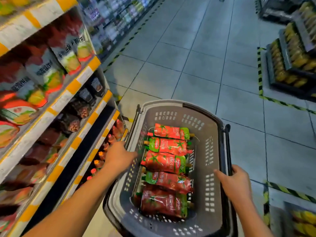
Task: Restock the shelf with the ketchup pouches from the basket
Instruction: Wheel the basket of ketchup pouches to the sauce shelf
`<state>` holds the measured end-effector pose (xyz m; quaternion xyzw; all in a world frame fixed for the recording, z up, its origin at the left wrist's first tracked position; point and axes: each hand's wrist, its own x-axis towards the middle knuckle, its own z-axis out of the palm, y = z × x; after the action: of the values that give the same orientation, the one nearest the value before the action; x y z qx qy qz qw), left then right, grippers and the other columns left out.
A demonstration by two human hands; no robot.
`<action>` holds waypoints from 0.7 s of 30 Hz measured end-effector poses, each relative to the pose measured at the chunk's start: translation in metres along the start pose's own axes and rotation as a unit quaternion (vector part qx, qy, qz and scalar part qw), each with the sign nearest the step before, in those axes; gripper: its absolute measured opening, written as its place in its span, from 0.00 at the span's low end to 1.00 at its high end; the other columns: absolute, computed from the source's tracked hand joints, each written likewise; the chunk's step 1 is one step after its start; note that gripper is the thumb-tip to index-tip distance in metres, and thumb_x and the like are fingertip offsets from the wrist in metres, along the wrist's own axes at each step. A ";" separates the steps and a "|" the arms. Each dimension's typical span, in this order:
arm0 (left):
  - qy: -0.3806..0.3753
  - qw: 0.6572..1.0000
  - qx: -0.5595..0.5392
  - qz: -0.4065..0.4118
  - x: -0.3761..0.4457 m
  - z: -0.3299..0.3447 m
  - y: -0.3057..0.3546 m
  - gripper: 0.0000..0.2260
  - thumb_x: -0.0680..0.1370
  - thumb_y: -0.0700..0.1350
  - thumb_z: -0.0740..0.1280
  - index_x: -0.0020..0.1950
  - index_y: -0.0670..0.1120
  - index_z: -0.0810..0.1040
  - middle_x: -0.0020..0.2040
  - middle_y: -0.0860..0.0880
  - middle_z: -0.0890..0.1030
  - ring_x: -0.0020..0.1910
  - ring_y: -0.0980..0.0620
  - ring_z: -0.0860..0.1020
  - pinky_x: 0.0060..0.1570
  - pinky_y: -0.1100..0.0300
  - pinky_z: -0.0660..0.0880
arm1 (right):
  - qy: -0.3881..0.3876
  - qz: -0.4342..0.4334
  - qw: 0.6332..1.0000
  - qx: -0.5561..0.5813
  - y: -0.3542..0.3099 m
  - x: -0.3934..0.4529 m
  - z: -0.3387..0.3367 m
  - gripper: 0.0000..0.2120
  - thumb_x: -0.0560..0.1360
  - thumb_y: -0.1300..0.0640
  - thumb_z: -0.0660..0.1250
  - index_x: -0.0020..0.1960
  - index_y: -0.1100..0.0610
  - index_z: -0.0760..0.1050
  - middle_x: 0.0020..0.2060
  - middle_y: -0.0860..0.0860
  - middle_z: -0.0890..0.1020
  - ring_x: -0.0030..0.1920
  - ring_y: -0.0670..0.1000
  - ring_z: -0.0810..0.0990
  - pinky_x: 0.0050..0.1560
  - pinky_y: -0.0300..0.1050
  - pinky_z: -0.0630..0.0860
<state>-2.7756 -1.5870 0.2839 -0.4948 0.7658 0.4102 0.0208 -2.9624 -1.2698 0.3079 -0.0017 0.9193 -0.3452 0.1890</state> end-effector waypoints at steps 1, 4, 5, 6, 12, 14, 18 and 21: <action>0.002 1.000 0.004 -0.003 0.013 0.002 0.002 0.23 0.66 0.61 0.75 0.54 0.48 0.80 0.35 0.47 0.85 0.32 0.45 0.83 0.34 0.44 0.83 | 0.000 0.001 1.000 -0.001 -0.004 0.011 0.004 0.13 0.75 0.58 0.78 0.40 0.54 0.74 0.31 0.50 0.78 0.31 0.51 0.77 0.28 0.42 0.67; 0.000 1.000 0.021 -0.001 0.045 0.006 0.008 0.22 0.65 0.61 0.73 0.50 0.46 0.81 0.38 0.47 0.84 0.35 0.45 0.82 0.36 0.48 0.82 | 0.007 -0.008 1.000 -0.018 -0.011 0.043 0.018 0.13 0.75 0.59 0.78 0.39 0.54 0.74 0.32 0.51 0.79 0.31 0.51 0.78 0.29 0.43 0.68; -0.005 1.000 0.018 -0.004 0.057 0.008 0.009 0.21 0.66 0.60 0.73 0.49 0.45 0.82 0.38 0.46 0.84 0.35 0.46 0.82 0.35 0.49 0.82 | 0.008 -0.011 1.000 -0.019 -0.014 0.051 0.024 0.13 0.75 0.59 0.78 0.39 0.55 0.74 0.32 0.51 0.79 0.31 0.51 0.78 0.29 0.43 0.68; -0.008 1.000 0.017 -0.004 0.067 0.010 0.009 0.20 0.66 0.59 0.74 0.47 0.45 0.83 0.37 0.46 0.83 0.35 0.46 0.82 0.35 0.49 0.81 | 0.007 -0.013 1.000 -0.020 -0.014 0.060 0.031 0.12 0.75 0.59 0.78 0.40 0.55 0.75 0.32 0.52 0.80 0.31 0.52 0.79 0.29 0.44 0.70; 0.007 0.999 0.021 -0.031 0.140 0.046 -0.006 0.12 0.72 0.47 0.77 0.43 0.43 0.76 0.38 0.46 0.79 0.39 0.46 0.79 0.38 0.49 0.78 | 0.014 0.004 1.000 -0.028 0.001 0.112 0.094 0.08 0.74 0.58 0.78 0.45 0.55 0.79 0.36 0.51 0.83 0.35 0.52 0.81 0.32 0.45 0.73; 0.009 0.999 0.016 -0.044 0.165 0.063 -0.022 0.14 0.72 0.45 0.77 0.38 0.46 0.72 0.35 0.49 0.75 0.38 0.43 0.77 0.36 0.53 0.72 | 0.014 0.018 0.999 -0.035 0.011 0.131 0.120 0.07 0.75 0.58 0.78 0.47 0.56 0.80 0.36 0.49 0.83 0.36 0.50 0.81 0.32 0.44 0.72; -0.007 0.998 0.000 -0.067 0.225 0.107 -0.067 0.18 0.67 0.49 0.79 0.34 0.42 0.71 0.29 0.49 0.71 0.30 0.47 0.70 0.29 0.49 0.66 | 0.011 0.029 0.998 -0.052 0.041 0.171 0.180 0.07 0.75 0.58 0.78 0.48 0.56 0.80 0.37 0.48 0.82 0.37 0.48 0.80 0.34 0.44 0.73; -0.005 0.996 -0.034 -0.077 0.261 0.142 -0.096 0.22 0.68 0.48 0.80 0.32 0.42 0.66 0.28 0.49 0.65 0.27 0.50 0.62 0.29 0.55 0.56 | 0.010 0.044 0.997 -0.067 0.067 0.203 0.222 0.08 0.75 0.57 0.78 0.48 0.56 0.80 0.37 0.49 0.82 0.37 0.52 0.80 0.36 0.47 0.74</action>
<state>-2.8867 -1.7049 0.0173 -0.5507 0.7110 0.4355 0.0390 -3.0644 -1.3871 0.0419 0.0293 0.9414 -0.2739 0.1945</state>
